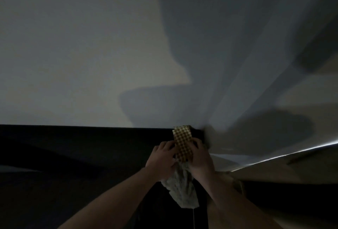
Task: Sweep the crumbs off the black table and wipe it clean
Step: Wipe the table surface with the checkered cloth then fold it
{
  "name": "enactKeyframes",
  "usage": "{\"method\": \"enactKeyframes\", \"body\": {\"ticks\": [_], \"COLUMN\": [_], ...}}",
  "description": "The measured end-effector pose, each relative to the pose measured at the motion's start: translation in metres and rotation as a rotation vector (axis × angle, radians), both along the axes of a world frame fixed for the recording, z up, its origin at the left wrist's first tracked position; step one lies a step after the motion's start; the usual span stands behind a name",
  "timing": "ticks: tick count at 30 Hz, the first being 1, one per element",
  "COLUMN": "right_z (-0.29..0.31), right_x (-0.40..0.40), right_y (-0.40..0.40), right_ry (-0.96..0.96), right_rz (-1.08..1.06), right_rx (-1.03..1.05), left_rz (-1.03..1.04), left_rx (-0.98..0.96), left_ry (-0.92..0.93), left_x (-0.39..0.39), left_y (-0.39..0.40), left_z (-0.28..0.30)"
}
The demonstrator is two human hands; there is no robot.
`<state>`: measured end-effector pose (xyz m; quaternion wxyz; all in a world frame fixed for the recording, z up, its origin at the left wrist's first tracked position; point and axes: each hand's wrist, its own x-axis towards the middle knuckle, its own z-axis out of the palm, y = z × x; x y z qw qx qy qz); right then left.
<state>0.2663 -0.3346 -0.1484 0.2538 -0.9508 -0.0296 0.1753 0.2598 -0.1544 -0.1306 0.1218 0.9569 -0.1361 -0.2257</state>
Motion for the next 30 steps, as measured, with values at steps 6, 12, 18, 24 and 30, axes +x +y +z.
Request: {"method": "enactKeyframes", "body": {"ticks": [6, 12, 18, 24, 30], "right_z": [-0.014, -0.012, -0.008, 0.024, 0.076], "right_x": [-0.016, -0.026, -0.040, -0.028, -0.065], "right_y": [-0.001, -0.003, -0.003, -0.001, -0.012], "right_ry": [-0.022, -0.110, -0.037, 0.190, -0.023], "right_rz": [0.072, 0.152, 0.147, 0.145, 0.024], "right_rx": [-0.027, -0.186, -0.213, -0.125, 0.217], "left_rz": [0.010, -0.006, -0.106, 0.014, 0.233], "left_rx": [0.062, 0.129, 0.188, 0.026, -0.236], "left_ry": [-0.002, 0.002, 0.110, 0.112, -0.067], "left_x": [-0.001, 0.006, -0.020, -0.027, -0.080], "left_y": [-0.005, -0.009, -0.010, -0.007, 0.041], "left_z": [-0.005, 0.000, -0.005, 0.035, 0.091]}}
